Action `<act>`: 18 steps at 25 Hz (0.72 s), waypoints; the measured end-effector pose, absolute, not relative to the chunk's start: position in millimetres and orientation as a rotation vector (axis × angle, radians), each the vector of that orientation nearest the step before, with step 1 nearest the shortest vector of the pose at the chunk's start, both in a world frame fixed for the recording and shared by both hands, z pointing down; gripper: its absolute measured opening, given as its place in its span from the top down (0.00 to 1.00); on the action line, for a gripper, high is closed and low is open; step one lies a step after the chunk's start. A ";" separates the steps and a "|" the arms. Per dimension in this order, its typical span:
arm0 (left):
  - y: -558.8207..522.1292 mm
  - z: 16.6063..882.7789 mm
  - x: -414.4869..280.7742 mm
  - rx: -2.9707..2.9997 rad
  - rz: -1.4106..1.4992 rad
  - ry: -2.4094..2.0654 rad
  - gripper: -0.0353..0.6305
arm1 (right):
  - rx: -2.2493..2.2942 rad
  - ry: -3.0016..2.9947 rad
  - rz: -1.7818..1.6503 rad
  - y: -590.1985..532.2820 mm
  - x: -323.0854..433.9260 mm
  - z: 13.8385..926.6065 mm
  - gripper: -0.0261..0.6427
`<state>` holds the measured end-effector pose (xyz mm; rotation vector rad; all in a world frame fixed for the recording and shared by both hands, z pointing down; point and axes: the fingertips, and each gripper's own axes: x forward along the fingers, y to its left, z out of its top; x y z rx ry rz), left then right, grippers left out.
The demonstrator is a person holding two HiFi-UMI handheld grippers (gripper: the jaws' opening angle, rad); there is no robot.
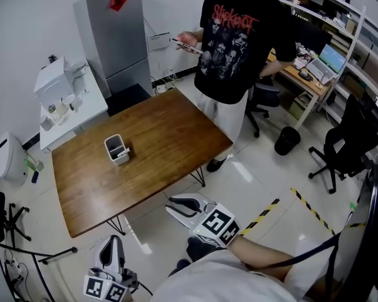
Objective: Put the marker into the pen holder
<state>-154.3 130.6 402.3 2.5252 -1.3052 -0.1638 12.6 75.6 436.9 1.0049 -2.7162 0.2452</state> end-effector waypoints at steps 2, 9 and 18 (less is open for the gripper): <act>129.2 402.5 -153.2 2.530 -0.161 -1.297 0.98 | 1.008 -2.714 0.230 75.9 13.7 435.4 0.85; 121.0 397.5 -139.3 2.564 -0.164 -1.250 0.98 | 1.033 -2.699 0.219 73.0 23.1 431.9 0.85; 117.4 401.7 -133.7 2.548 -0.173 -1.251 0.98 | 1.016 -2.695 0.223 64.8 24.6 434.3 0.85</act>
